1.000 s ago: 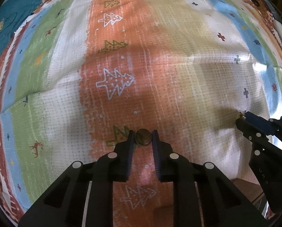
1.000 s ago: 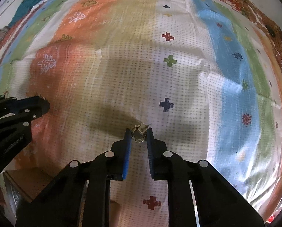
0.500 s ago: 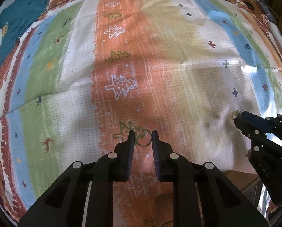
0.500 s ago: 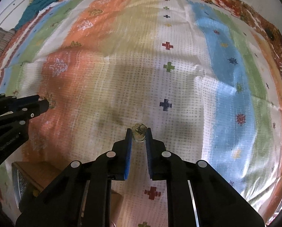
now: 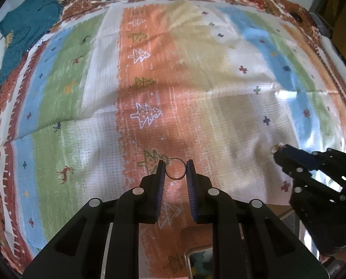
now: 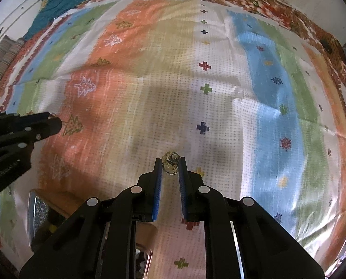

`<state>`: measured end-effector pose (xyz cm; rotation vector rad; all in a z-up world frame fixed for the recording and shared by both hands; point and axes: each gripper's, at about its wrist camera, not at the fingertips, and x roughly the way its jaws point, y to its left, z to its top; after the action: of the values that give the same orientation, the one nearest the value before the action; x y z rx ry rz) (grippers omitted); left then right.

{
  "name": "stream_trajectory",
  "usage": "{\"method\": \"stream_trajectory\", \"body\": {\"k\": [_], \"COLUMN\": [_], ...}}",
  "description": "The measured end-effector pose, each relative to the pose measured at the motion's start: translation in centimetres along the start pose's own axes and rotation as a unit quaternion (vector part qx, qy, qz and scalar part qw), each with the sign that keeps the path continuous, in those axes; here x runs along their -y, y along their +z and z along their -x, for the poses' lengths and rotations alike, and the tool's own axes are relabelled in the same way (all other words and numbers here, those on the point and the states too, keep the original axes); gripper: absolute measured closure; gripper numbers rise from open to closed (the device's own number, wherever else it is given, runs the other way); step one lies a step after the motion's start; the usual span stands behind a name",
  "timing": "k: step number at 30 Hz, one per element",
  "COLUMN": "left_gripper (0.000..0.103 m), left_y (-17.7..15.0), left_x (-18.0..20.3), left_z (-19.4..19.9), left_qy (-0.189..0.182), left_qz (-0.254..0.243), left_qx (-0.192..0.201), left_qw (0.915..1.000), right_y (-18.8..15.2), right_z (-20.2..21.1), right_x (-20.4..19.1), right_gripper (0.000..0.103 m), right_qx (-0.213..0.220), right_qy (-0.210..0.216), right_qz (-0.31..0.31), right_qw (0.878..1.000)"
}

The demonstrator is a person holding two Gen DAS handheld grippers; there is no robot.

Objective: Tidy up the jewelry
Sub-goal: 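Lift and carry both gold rings with both grippers over the silver tin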

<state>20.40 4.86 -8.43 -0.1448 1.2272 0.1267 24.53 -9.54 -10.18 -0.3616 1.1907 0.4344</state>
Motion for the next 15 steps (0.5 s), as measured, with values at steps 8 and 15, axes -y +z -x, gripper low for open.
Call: {"method": "stream_trajectory", "body": {"k": [8,15], "left_gripper": [0.085,0.085], "left_y": [-0.6,-1.1], "left_x": [1.0,1.4], "left_z": [1.6,2.9], "left_qy": [-0.004,-0.008], "left_qz": [-0.011,-0.013], "left_qx": [0.013,0.024], "left_qw": [0.9999,0.9996], "right_y": [-0.5,-1.1], "right_z": [1.6,3.1], "right_x": [0.0,-0.2], "right_gripper": [0.088,0.088], "right_qx": [0.015,0.028], "right_qy": [-0.001,0.001], "right_qz": [0.000,0.004], "right_qw": [1.000,1.000]}}
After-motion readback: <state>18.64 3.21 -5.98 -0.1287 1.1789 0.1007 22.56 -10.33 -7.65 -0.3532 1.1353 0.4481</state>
